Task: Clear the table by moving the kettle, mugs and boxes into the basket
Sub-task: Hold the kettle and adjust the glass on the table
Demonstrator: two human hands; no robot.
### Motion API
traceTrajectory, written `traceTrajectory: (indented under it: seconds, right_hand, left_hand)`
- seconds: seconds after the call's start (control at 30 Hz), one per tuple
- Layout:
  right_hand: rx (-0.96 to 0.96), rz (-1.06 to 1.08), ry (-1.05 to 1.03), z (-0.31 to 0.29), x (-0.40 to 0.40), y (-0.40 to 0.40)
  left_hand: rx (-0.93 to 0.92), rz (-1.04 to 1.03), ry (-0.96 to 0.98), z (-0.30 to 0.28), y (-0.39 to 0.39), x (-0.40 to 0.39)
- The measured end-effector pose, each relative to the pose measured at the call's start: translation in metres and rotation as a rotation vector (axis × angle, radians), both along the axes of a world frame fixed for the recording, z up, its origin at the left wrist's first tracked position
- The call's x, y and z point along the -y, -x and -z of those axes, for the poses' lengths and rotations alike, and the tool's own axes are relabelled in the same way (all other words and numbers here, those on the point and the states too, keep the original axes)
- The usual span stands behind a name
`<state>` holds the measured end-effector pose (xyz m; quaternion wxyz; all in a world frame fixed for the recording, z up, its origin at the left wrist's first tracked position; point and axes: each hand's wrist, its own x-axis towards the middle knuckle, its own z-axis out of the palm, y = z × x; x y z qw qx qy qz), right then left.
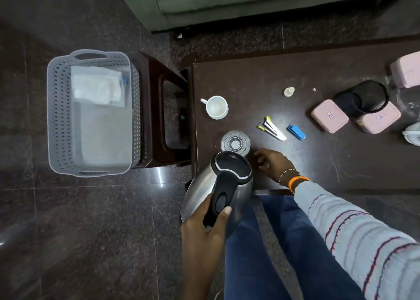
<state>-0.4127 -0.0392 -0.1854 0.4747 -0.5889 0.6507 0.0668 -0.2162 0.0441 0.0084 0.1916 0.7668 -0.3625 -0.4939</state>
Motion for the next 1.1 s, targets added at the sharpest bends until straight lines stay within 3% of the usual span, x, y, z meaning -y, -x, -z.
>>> traceTrajectory:
  seconds: [0.27, 1.1]
  right_hand:
    - [0.048, 0.069, 0.002, -0.001, 0.004, -0.009]
    - [0.102, 0.174, 0.013, 0.001, 0.02, -0.014]
  left_hand:
    - [-0.035, -0.11, 0.044, 0.001, -0.004, 0.012]
    - [-0.022, 0.086, -0.029, 0.003, 0.007, 0.048]
